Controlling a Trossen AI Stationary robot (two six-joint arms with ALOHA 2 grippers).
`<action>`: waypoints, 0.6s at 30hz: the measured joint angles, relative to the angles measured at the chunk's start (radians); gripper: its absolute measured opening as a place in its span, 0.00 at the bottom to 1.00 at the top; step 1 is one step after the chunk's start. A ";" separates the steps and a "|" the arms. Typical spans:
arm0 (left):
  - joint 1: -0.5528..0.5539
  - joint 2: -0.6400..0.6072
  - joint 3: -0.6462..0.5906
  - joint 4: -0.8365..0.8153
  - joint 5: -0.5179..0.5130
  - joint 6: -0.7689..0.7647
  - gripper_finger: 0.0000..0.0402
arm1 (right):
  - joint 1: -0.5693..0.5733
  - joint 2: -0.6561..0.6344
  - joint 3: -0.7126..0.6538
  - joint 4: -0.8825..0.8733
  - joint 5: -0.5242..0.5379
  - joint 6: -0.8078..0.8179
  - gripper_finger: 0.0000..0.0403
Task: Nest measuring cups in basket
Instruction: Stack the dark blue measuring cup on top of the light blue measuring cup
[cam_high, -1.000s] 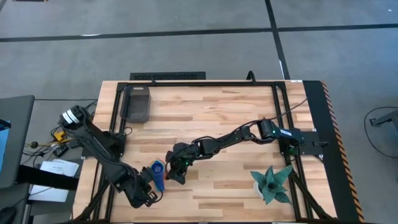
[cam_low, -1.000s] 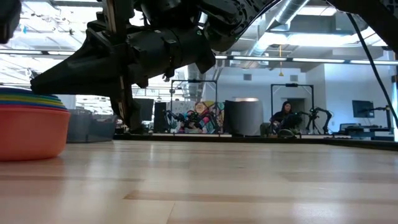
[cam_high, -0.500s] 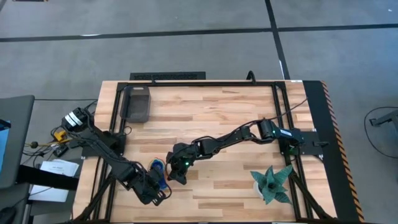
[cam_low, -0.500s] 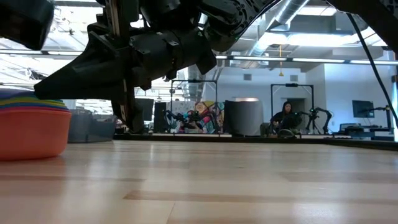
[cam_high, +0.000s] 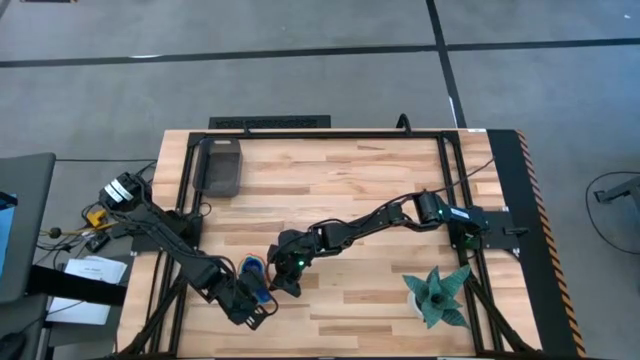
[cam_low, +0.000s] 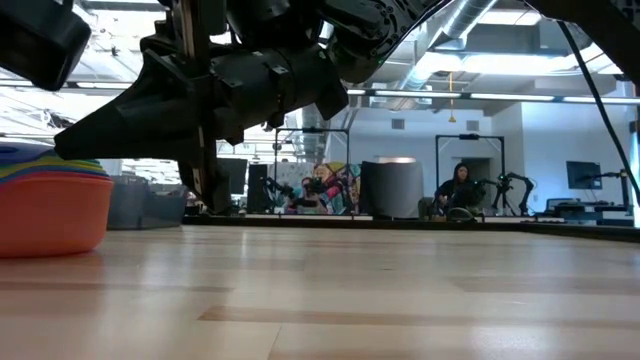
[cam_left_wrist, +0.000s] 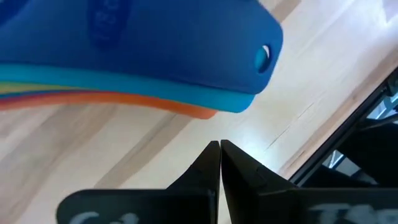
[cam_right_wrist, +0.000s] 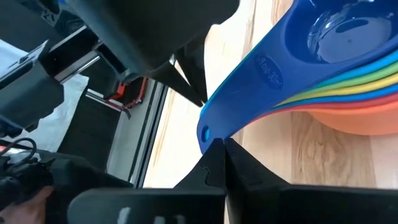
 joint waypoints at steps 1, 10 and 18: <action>0.000 0.000 0.000 0.000 0.004 -0.015 0.00 | 0.000 0.000 0.000 0.000 0.000 -0.006 0.02; -0.016 0.000 0.000 0.001 0.044 -0.211 0.00 | -0.011 -0.020 -0.001 -0.152 0.032 -0.009 0.03; -0.052 0.000 0.000 0.002 0.013 -0.311 0.04 | -0.013 -0.054 -0.001 -0.277 0.101 -0.043 0.03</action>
